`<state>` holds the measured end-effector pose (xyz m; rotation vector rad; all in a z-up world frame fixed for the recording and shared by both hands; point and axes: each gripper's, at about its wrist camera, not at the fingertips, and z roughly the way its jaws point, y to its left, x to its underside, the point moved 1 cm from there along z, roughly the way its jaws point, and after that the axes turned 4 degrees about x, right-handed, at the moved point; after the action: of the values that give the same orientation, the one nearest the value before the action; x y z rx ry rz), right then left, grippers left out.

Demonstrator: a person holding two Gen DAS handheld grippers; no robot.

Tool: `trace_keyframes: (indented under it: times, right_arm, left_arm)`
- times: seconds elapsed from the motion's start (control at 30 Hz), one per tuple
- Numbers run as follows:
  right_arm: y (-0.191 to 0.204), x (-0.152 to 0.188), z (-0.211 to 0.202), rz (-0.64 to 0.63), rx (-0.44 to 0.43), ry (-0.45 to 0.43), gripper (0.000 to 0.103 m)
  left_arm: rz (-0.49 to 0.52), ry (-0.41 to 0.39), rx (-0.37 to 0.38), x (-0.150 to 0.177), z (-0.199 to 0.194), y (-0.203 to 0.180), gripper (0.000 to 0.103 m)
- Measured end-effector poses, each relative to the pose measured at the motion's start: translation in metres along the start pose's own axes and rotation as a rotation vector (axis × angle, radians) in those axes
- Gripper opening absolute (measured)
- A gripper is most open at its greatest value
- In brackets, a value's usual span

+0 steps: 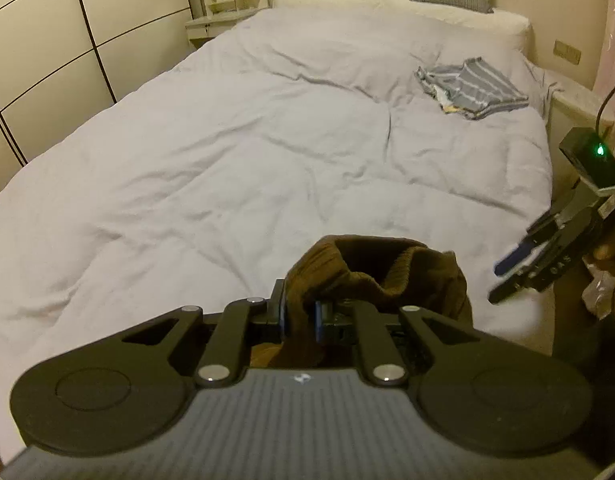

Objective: Fold clothes
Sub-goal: 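Raise the brown shorts with both tools, stretching the waistband between them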

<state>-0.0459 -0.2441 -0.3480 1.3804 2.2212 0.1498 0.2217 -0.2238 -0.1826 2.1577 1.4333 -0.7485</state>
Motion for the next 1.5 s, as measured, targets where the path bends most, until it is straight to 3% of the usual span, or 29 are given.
trace_keyframes:
  times: [0.13, 0.23, 0.37, 0.4, 0.6, 0.73, 0.83, 1.0, 1.23, 1.37, 1.5]
  right_arm:
    - [-0.003, -0.017, 0.023, -0.015, -0.049, -0.092, 0.059]
    - [-0.001, -0.033, 0.045, -0.065, -0.099, -0.073, 0.059]
    - [0.0, -0.053, 0.055, -0.079, -0.141, -0.008, 0.011]
    - [0.001, -0.058, 0.046, -0.074, -0.132, -0.02, 0.01]
    - [0.016, -0.084, -0.055, -0.093, -0.039, -0.184, 0.008]
    - [0.043, -0.086, -0.151, -0.195, 0.128, -0.38, 0.007]
    - [0.064, -0.066, -0.214, -0.197, 0.236, -0.501, 0.007]
    - [0.09, -0.014, -0.287, -0.199, 0.383, -0.632, 0.006]
    - [0.128, 0.028, -0.378, -0.208, 0.576, -0.841, 0.006]
    - [0.132, 0.005, -0.418, -0.259, 0.636, -0.915, 0.006]
    - [0.106, -0.054, -0.425, -0.351, 0.678, -0.907, 0.005]
  left_arm:
    - [0.033, 0.04, -0.001, 0.004, -0.007, 0.0, 0.01]
    - [0.044, 0.062, -0.009, 0.014, -0.012, 0.001, 0.01]
    - [0.028, 0.085, -0.039, 0.015, -0.012, 0.01, 0.009]
    - [0.02, 0.083, -0.052, 0.015, -0.014, 0.014, 0.009]
    - [0.028, -0.049, -0.107, -0.019, -0.057, 0.026, 0.007]
    - [0.098, -0.172, -0.066, -0.049, -0.09, 0.021, 0.006]
    - [0.167, -0.235, -0.014, -0.069, -0.119, 0.01, 0.005]
    - [0.261, -0.31, 0.087, -0.086, -0.177, -0.024, 0.005]
    - [0.279, -0.414, 0.209, -0.115, -0.235, -0.07, 0.005]
    - [0.271, -0.482, 0.23, -0.149, -0.257, -0.074, 0.005]
    - [0.23, -0.509, 0.222, -0.187, -0.249, -0.062, 0.005]
